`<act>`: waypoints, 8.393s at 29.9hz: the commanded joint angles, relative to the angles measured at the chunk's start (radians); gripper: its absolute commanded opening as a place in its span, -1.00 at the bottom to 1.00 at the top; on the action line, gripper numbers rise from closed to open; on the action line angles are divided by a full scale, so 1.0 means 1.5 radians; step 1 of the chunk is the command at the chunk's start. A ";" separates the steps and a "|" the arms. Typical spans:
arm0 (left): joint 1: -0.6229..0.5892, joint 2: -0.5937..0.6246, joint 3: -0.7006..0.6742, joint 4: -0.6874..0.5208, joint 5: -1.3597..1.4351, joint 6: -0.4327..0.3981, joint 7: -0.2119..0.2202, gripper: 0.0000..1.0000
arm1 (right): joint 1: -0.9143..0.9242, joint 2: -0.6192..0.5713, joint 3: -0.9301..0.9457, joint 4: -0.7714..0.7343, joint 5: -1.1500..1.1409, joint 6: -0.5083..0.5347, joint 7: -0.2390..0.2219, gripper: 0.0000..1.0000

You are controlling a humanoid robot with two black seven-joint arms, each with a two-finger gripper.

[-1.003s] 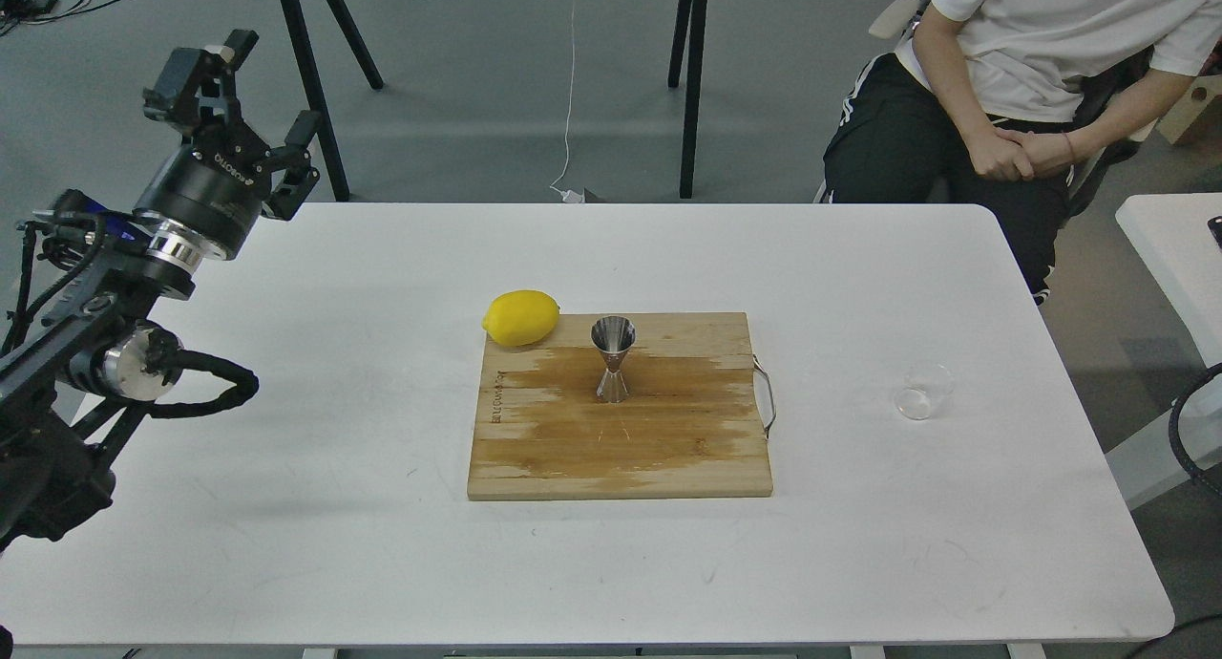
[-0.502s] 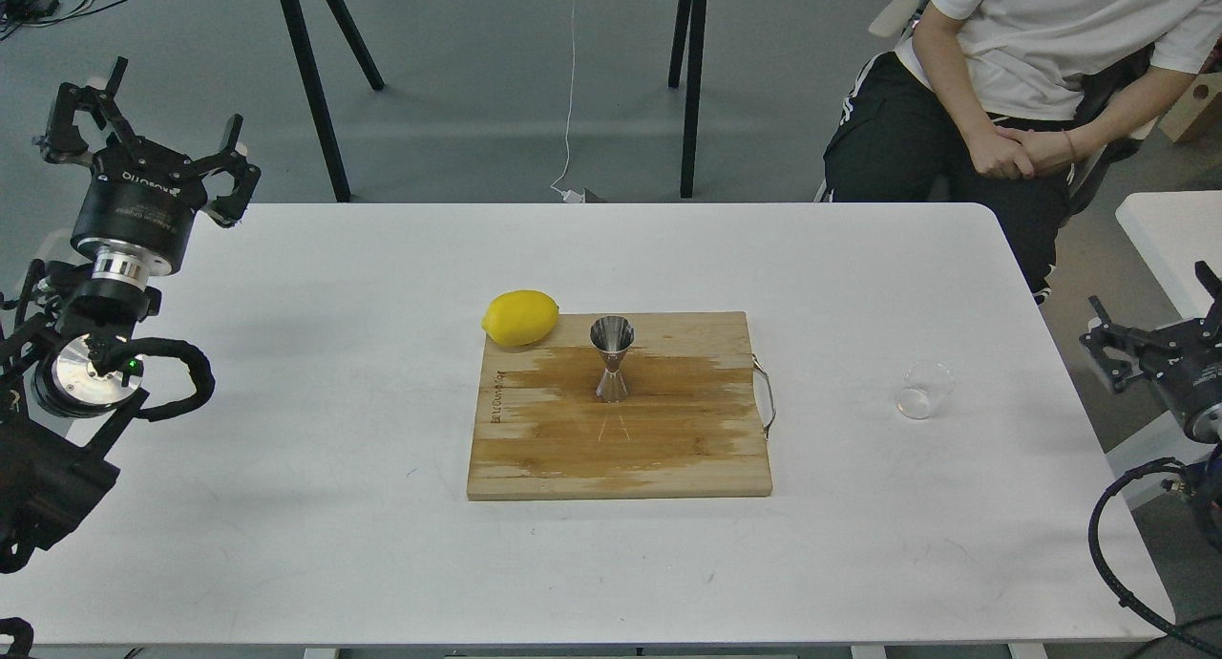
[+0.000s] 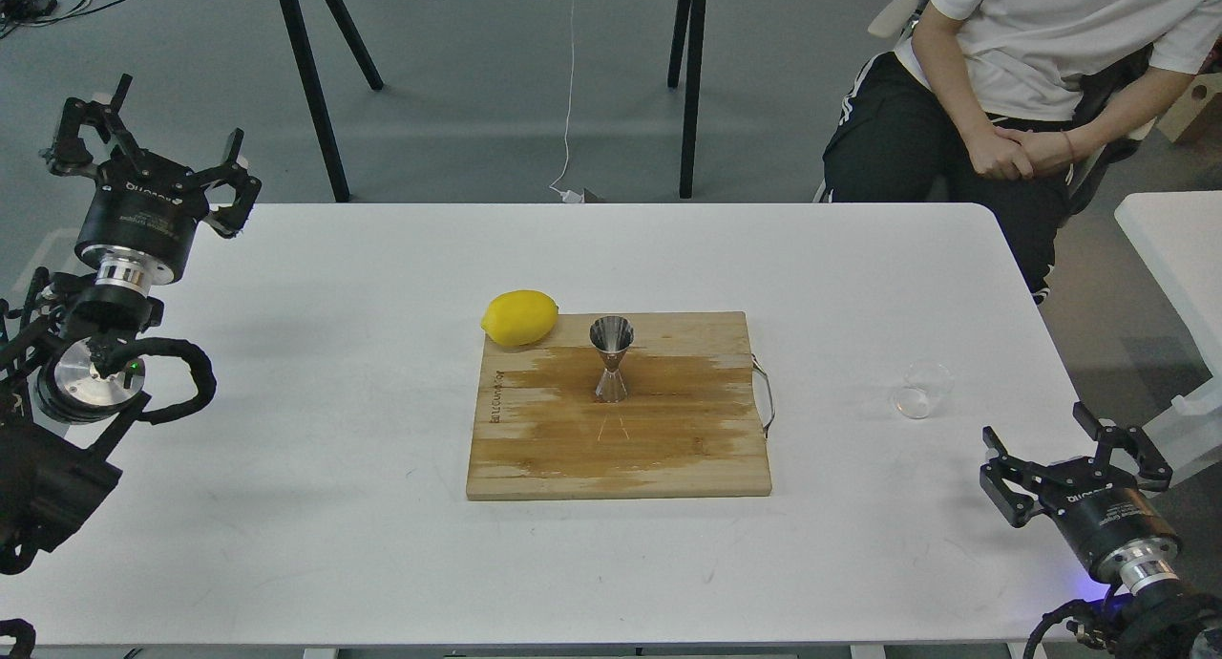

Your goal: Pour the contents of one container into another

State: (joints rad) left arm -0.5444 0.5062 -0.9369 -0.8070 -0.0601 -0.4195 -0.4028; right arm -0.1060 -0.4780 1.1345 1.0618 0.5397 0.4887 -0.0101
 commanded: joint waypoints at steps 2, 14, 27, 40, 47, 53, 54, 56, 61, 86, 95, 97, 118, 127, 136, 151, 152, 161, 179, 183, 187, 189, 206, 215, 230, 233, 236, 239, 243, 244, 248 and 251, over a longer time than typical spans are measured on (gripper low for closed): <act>0.000 0.004 0.003 0.000 0.007 -0.003 0.002 1.00 | 0.025 0.027 0.000 0.006 -0.005 -0.030 -0.004 0.99; -0.012 0.048 0.003 0.002 0.009 -0.013 0.002 1.00 | 0.137 0.104 -0.043 -0.068 -0.011 -0.172 -0.005 1.00; -0.007 0.048 0.004 0.026 0.011 -0.013 0.002 1.00 | 0.187 0.140 -0.035 -0.124 -0.011 -0.237 -0.006 1.00; -0.010 0.042 0.003 0.031 0.037 -0.012 0.001 1.00 | 0.233 0.169 -0.037 -0.197 -0.011 -0.233 -0.011 0.58; -0.012 0.043 0.002 0.032 0.037 -0.006 0.000 1.00 | 0.233 0.170 -0.044 -0.199 -0.012 -0.216 -0.017 -0.16; -0.015 0.043 0.002 0.032 0.037 -0.005 -0.001 1.00 | 0.227 0.169 -0.045 -0.174 -0.011 -0.168 -0.017 -0.38; -0.015 0.043 0.003 0.032 0.037 -0.004 -0.001 1.00 | 0.226 0.169 -0.045 -0.161 -0.011 -0.168 -0.017 -0.38; -0.015 0.044 0.003 0.032 0.038 -0.002 -0.001 1.00 | 0.224 0.161 -0.045 -0.124 -0.012 -0.171 -0.017 -0.38; -0.015 0.045 0.003 0.032 0.038 -0.001 -0.001 1.00 | 0.231 0.136 -0.053 -0.032 -0.041 -0.200 -0.015 -0.39; -0.014 0.044 0.003 0.032 0.037 -0.005 -0.004 1.00 | 0.387 0.257 -0.187 0.060 -0.434 -0.352 -0.009 -0.42; -0.012 0.044 0.003 0.033 0.037 -0.006 -0.004 1.00 | 0.391 0.285 -0.190 0.056 -0.577 -0.364 -0.012 -0.42; -0.012 0.044 0.003 0.035 0.037 -0.007 -0.004 1.00 | 0.391 0.294 -0.190 0.057 -0.592 -0.364 -0.014 -0.42; -0.013 0.044 0.003 0.049 0.037 -0.009 -0.005 1.00 | 0.451 0.319 -0.307 0.033 -0.766 -0.400 -0.008 -0.42; -0.013 0.044 0.003 0.049 0.037 -0.009 -0.005 1.00 | 0.456 0.319 -0.321 0.037 -0.780 -0.412 -0.008 -0.42; -0.014 0.046 0.003 0.049 0.037 -0.010 -0.004 1.00 | 0.460 0.307 -0.321 0.038 -0.781 -0.412 -0.008 -0.42; -0.013 0.044 0.003 0.049 0.037 -0.009 -0.004 1.00 | 0.479 0.282 -0.322 0.035 -0.783 -0.412 -0.007 -0.42; -0.013 0.044 0.003 0.049 0.037 -0.009 -0.004 1.00 | 0.479 0.282 -0.322 0.035 -0.783 -0.412 -0.007 -0.42; -0.013 0.044 0.003 0.049 0.037 -0.009 -0.004 1.00 | 0.479 0.283 -0.323 0.033 -0.859 -0.413 -0.006 -0.42; -0.013 0.044 0.003 0.049 0.037 -0.010 -0.005 1.00 | 0.488 0.282 -0.368 0.033 -0.953 -0.442 0.003 -0.42; -0.013 0.044 0.003 0.049 0.037 -0.010 -0.005 1.00 | 0.490 0.282 -0.379 0.033 -0.968 -0.454 0.006 -0.42; -0.013 0.044 0.002 0.049 0.037 -0.010 -0.005 1.00 | 0.490 0.282 -0.380 0.033 -0.969 -0.455 0.006 -0.42; -0.013 0.044 0.003 0.049 0.037 -0.010 -0.005 1.00 | 0.491 0.282 -0.380 0.033 -0.970 -0.455 0.006 -0.42; -0.012 0.044 0.003 0.049 0.037 -0.010 -0.005 1.00 | 0.500 0.282 -0.383 0.029 -1.011 -0.465 0.006 -0.42; -0.012 0.044 0.002 0.049 0.037 -0.010 -0.005 1.00 | 0.515 0.282 -0.412 0.016 -1.024 -0.485 0.013 -0.42; -0.012 0.045 0.002 0.049 0.037 -0.010 -0.005 1.00 | 0.520 0.282 -0.433 0.018 -1.034 -0.485 0.014 -0.41; -0.012 0.046 0.002 0.049 0.037 -0.010 -0.005 1.00 | 0.529 0.280 -0.455 0.018 -1.035 -0.485 0.015 -0.41; -0.012 0.046 0.002 0.049 0.037 -0.010 -0.005 1.00 | 0.529 0.278 -0.456 0.019 -1.035 -0.485 0.016 -0.41; -0.013 0.046 0.002 0.049 0.037 -0.010 -0.005 1.00 | 0.531 0.273 -0.457 0.021 -1.039 -0.485 0.016 -0.41; -0.013 0.046 0.002 0.049 0.037 -0.010 -0.005 1.00 | 0.534 0.261 -0.459 0.022 -1.064 -0.485 0.016 -0.41; -0.013 0.046 0.003 0.049 0.037 -0.010 -0.005 1.00 | 0.535 0.260 -0.459 0.022 -1.069 -0.485 0.016 -0.41; -0.012 0.046 0.002 0.049 0.037 -0.010 -0.005 1.00 | 0.542 0.250 -0.462 0.025 -1.072 -0.485 0.022 -0.41; -0.013 0.046 0.003 0.049 0.037 -0.010 -0.005 1.00 | 0.541 0.249 -0.474 0.033 -1.072 -0.485 0.027 -0.41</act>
State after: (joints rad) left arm -0.5644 0.5752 -0.9342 -0.7332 -0.0046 -0.4341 -0.4096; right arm 0.7056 -0.1021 0.4410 1.1016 -1.0672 -0.2393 0.0240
